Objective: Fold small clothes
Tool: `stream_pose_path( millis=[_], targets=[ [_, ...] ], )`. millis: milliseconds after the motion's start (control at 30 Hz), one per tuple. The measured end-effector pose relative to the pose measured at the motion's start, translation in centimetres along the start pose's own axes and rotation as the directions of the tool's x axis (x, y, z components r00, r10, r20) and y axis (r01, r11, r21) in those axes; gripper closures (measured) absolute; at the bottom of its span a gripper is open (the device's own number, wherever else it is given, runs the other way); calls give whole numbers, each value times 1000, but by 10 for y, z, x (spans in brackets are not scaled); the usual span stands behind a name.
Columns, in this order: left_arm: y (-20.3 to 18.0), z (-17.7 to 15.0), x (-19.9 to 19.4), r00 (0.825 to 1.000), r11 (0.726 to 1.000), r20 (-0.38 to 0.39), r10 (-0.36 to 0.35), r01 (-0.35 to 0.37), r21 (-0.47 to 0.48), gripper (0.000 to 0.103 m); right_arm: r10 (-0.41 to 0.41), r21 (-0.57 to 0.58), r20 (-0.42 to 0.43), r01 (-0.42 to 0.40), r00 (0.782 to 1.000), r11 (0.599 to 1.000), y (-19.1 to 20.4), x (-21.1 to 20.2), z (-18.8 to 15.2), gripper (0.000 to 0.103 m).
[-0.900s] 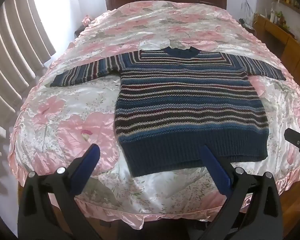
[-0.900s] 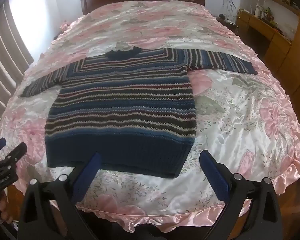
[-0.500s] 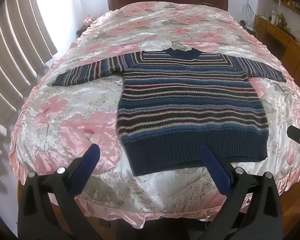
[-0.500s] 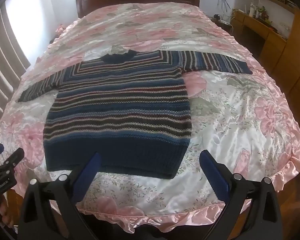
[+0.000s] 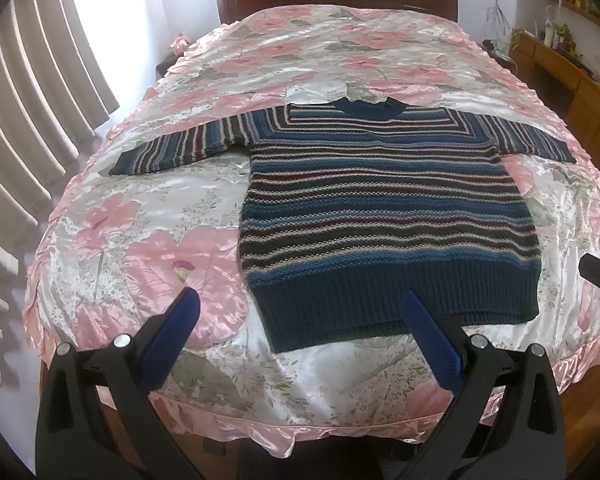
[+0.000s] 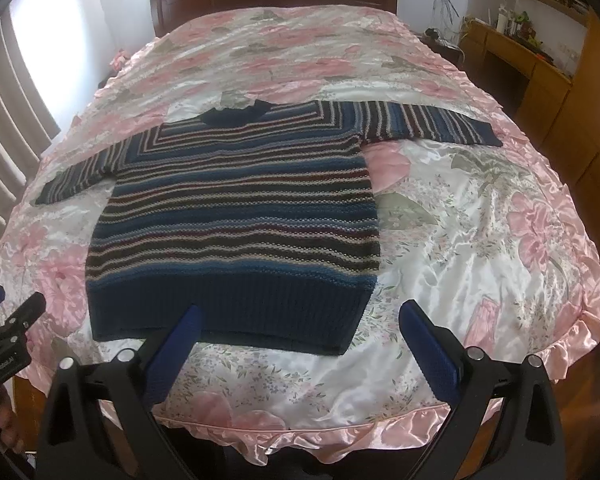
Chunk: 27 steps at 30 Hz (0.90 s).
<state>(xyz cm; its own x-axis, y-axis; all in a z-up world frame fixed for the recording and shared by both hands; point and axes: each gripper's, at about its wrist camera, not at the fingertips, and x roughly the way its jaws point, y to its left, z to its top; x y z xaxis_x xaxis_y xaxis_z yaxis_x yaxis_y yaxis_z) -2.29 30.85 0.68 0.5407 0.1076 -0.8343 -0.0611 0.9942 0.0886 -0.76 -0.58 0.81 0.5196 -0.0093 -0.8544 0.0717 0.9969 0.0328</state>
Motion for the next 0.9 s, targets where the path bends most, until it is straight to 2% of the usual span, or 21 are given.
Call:
stream_pose_path(
  millis=[900],
  targets=[
    [-4, 2, 6, 1000, 1000, -4, 10, -10, 3, 3, -7, -9, 8, 7, 1000, 1000, 2, -1, 5, 4]
  ],
)
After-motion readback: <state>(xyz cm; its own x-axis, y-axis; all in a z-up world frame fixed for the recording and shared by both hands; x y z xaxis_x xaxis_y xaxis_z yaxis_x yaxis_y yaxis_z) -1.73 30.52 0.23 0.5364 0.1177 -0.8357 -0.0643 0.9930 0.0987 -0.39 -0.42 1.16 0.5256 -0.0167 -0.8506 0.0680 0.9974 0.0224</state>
